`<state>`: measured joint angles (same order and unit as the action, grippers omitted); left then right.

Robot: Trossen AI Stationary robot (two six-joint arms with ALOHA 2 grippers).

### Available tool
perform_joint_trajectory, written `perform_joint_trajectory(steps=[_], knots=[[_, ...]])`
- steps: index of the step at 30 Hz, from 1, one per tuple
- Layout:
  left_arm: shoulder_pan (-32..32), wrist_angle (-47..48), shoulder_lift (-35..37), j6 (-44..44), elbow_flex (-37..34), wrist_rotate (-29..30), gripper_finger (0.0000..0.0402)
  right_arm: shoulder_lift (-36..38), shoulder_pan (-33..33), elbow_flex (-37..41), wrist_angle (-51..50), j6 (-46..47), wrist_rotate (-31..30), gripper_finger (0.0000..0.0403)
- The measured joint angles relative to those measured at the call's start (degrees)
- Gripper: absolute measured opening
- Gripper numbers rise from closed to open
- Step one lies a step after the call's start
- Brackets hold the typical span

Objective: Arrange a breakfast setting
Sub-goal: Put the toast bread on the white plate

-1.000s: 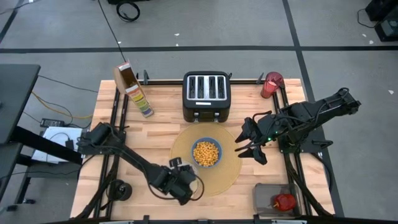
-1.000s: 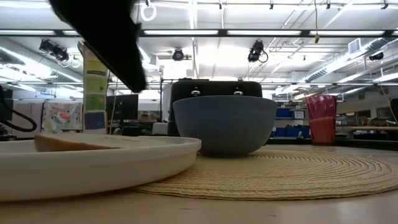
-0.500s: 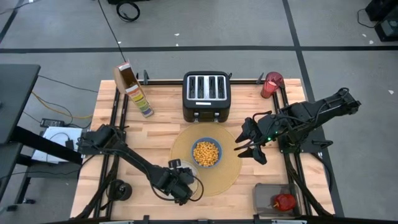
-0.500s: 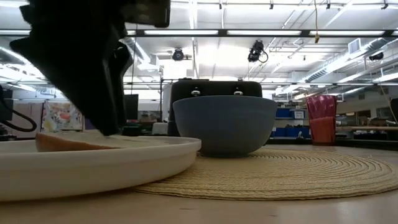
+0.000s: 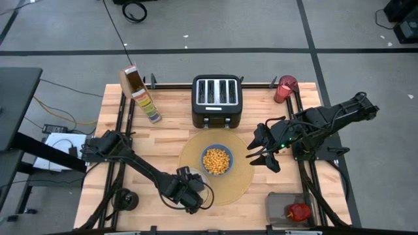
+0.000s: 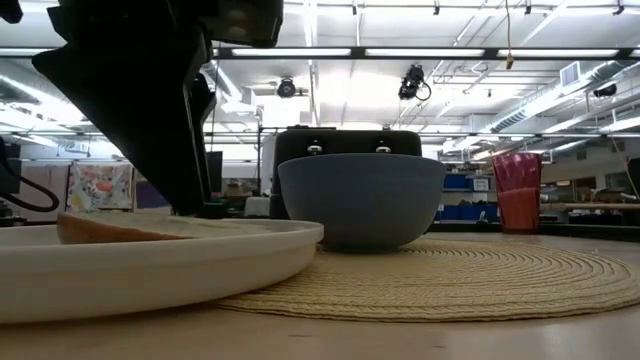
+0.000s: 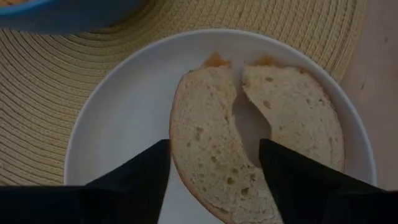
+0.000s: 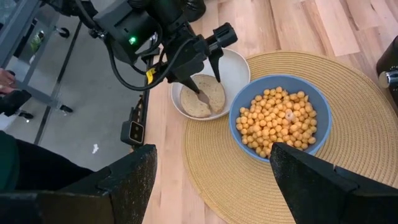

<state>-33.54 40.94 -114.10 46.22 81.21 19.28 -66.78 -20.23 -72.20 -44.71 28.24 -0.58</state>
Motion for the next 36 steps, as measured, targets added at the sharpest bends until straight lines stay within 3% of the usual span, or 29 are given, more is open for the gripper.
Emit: perform_joint_trajectory(steps=[6,29,36], knots=[[0.0,1.4,0.0,0.0,0.0,-0.1,0.0286,0.0,0.0,0.0,0.0,-0.3,0.0,0.0316],[1.6,8.9,2.1,5.9,0.1,-1.7,0.0289,0.0,0.0,0.0,0.0,-1.4,0.0,0.0316],[1.5,5.5,1.3,6.5,0.1,-2.8,0.0289,0.0,0.0,0.0,-0.1,-1.4,0.0,0.0316]])
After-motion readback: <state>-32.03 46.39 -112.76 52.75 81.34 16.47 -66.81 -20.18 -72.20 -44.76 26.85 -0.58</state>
